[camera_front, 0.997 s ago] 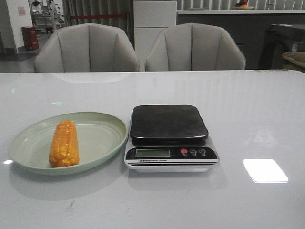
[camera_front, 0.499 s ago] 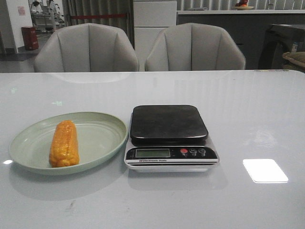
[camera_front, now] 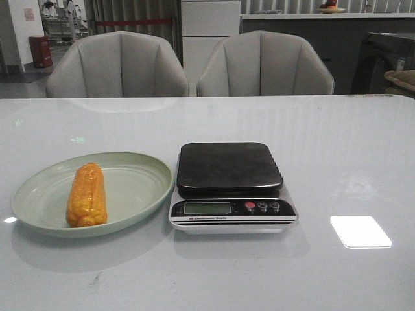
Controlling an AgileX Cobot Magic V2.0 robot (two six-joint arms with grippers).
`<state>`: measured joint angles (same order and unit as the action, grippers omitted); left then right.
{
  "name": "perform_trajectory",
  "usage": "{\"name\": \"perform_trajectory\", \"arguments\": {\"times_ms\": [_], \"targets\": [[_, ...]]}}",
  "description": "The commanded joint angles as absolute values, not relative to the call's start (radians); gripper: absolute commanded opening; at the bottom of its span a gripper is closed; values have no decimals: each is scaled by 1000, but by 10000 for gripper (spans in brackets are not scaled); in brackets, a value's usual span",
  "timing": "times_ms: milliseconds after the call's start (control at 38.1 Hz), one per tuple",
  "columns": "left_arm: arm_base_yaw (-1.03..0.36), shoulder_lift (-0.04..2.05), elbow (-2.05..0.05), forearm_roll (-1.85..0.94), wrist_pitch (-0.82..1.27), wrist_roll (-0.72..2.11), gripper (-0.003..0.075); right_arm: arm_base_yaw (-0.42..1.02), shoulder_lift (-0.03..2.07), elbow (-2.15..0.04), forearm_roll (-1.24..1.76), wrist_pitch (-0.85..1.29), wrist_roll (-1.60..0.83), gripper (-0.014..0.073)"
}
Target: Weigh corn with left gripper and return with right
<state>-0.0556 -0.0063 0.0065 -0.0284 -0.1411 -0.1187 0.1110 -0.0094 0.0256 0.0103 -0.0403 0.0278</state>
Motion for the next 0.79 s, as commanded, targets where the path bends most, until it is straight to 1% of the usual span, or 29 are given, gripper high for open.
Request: {"name": "perform_trajectory", "arguments": {"times_ms": [0,184,236,394,551,761], "targets": [[-51,-7,-46,-120,-196,-129,114,105,-28,36,0,-124,21,186],[-51,128,-264,-56,74,-121,114,106,-28,36,0,-124,21,186],[-51,181,-322,-62,104,-121,114,106,-28,36,0,-124,21,186],[-51,299,-387,-110,93,-121,114,106,-28,36,0,-124,21,186],[-51,356,-387,-109,40,-121,114,106,-28,36,0,-124,21,186],[-51,384,-387,-109,47,-121,114,106,-28,36,0,-124,21,186]]}}
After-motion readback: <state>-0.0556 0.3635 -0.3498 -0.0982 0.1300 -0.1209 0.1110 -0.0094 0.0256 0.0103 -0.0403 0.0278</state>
